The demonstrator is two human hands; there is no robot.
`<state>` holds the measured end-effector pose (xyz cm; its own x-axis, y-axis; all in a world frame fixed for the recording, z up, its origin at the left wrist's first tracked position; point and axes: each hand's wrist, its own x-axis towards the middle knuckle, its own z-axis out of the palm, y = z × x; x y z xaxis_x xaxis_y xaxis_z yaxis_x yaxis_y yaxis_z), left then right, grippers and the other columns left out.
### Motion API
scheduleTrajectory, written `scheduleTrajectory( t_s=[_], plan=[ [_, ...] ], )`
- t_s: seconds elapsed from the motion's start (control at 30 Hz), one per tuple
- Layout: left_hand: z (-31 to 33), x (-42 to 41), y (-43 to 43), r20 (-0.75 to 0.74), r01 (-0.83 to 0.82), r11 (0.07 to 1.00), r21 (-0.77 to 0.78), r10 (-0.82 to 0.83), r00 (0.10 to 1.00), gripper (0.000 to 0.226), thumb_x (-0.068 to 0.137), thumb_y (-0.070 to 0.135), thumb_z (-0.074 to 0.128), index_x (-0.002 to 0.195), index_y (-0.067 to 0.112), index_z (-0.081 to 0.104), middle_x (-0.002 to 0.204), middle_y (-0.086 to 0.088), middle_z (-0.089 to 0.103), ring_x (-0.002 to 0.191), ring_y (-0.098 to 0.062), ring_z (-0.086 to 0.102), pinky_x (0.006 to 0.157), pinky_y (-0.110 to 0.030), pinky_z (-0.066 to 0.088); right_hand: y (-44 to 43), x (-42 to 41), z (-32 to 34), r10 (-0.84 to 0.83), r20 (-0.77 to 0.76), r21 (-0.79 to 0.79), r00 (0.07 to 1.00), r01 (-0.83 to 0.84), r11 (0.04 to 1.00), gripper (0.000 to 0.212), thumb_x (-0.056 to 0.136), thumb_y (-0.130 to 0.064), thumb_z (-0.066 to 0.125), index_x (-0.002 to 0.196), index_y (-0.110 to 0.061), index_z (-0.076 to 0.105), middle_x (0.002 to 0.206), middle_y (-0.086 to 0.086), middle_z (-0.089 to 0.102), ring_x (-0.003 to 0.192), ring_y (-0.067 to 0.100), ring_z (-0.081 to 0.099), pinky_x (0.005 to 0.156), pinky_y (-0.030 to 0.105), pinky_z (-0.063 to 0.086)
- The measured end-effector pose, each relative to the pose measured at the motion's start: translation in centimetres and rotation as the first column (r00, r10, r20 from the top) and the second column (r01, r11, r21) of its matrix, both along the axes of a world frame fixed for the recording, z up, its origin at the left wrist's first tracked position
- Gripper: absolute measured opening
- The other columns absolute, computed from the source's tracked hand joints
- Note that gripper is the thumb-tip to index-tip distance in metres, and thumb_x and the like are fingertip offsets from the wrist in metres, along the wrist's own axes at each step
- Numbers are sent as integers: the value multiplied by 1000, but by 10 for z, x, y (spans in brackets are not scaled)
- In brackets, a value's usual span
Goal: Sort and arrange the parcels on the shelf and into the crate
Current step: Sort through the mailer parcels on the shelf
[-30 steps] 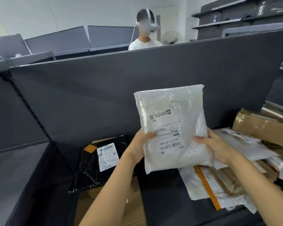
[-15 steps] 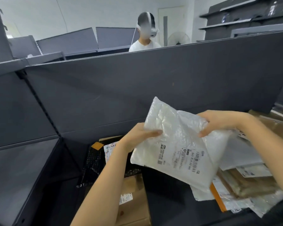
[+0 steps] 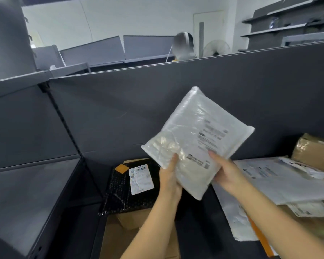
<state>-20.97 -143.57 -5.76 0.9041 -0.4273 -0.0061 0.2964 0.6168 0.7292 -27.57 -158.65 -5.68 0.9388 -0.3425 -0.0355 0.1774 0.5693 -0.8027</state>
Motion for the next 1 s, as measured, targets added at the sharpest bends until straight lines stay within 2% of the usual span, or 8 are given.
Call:
scheduleTrajectory(
  t_s=[0.17,0.23,0.33,0.47,0.67,0.8,0.87,1.0],
  plan=[
    [-11,8,24,-69,25,996,87,-19,997,51,81,22,68,129,7,57,119,-14,68,109,-30,66,86,-39,56,6,5,10,-89,6,-108,996,89,990,35,78,-9,67,113,-12,65,108,10,72,97,27,70,73,39,60],
    [-8,24,43,-97,-11,993,117,23,995,49,87,28,62,130,4,56,122,-17,66,111,-31,64,91,-41,53,-4,3,13,-64,-7,-184,998,62,981,34,73,-9,70,107,-12,68,103,9,74,92,25,71,66,35,59],
    [5,47,73,61,-100,930,352,84,995,47,91,33,61,132,11,53,119,-9,68,105,-26,67,86,-37,55,-13,-1,16,19,-65,-306,998,-38,951,32,70,-12,73,102,-14,71,106,12,73,94,27,71,70,37,60],
    [28,53,83,250,13,725,689,-254,935,43,87,42,65,120,15,63,107,-3,74,94,-21,72,74,-27,58,-10,1,15,135,-173,-491,976,-204,847,51,66,-22,77,114,-13,64,109,8,72,100,25,69,84,40,57],
    [32,45,70,240,-62,725,686,-145,960,38,88,33,65,117,9,62,109,-11,71,99,-29,69,92,-50,53,1,7,10,118,-168,-454,979,-183,872,52,70,-24,75,119,-14,59,109,11,72,98,31,70,74,42,59],
    [30,54,82,157,-89,738,669,-24,987,35,87,38,66,111,13,61,103,-8,72,87,-24,72,72,-41,61,6,14,8,63,-173,-401,983,-129,907,41,77,-27,71,114,-21,56,100,4,75,88,27,72,61,36,58],
    [32,63,95,158,-135,678,723,27,987,38,86,44,66,110,16,57,103,-5,71,82,-20,71,58,-31,57,14,24,8,71,-209,-423,975,-156,892,33,84,-25,67,115,-24,56,100,1,75,88,25,72,64,37,59],
    [33,82,125,245,-237,492,838,51,968,61,85,41,63,135,14,40,96,7,59,81,-12,62,56,-25,47,49,57,2,8,-305,-481,952,-161,862,33,91,-22,60,123,-16,53,105,8,70,89,27,69,74,41,57]
  ],
)
